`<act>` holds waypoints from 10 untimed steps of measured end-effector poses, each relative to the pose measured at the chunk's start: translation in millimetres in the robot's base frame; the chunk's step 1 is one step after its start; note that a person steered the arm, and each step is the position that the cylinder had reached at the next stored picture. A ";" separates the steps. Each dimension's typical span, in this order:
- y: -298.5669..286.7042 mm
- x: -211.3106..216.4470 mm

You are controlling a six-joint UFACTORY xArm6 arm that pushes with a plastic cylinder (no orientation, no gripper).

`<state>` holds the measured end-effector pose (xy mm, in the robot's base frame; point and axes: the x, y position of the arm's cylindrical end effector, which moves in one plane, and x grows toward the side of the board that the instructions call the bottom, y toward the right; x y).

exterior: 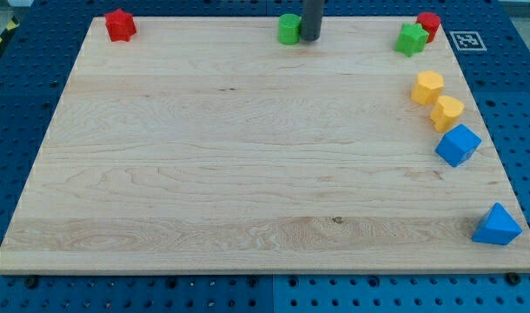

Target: Place the green star at the bottom left side of the board

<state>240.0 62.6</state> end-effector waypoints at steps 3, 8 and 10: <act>-47.2 -3.6; -47.2 25.3; -44.7 32.9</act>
<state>272.9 17.8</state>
